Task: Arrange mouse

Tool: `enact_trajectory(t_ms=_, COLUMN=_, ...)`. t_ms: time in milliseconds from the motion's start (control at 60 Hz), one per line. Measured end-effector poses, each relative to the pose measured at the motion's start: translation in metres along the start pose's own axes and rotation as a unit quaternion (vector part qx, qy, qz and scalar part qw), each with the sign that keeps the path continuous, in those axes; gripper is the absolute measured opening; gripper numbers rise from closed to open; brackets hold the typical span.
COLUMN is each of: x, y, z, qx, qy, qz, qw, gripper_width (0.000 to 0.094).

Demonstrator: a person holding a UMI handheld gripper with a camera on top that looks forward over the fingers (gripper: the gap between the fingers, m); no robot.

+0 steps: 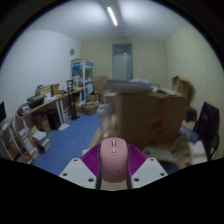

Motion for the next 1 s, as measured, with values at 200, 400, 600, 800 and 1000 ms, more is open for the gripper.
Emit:
enact_trajectory(t_ms=200, x=0.020, y=-0.185, z=-0.027, qx=-0.014, qy=0.020, qz=-0.061, qw=0.998, gripper_width=0.0334)
enact_trajectory(t_ms=400, x=0.037, y=-0.246, z=-0.162, qx=0.018, qy=0.110, qz=-0.060, qw=0.992, gripper_width=0.0336)
enact_trajectory(t_ms=600, x=0.037, y=-0.242, z=-0.209, qx=0.016, qy=0.131, qz=-0.052, qw=0.990, gripper_width=0.0360)
enact_trajectory(t_ms=800, x=0.034, y=-0.234, z=-0.209, qx=0.032, qy=0.173, qz=-0.035, qw=0.984, gripper_width=0.0680)
enact_trajectory(t_ms=1000, x=-0.003, y=-0.218, z=-0.183, qx=0.052, qy=0.202, qz=-0.058, qw=0.976, gripper_width=0.0839)
Point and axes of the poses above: the point between the fingertips, and its own axes, seen from behind it with the camera up: y to the left, z up, x forward, the way the camera looks, the point moved 2 cm from there along -x, backward, against the way the camera looks, and after that the axes turned 11 degrees about -y, right-handed, at the moved point
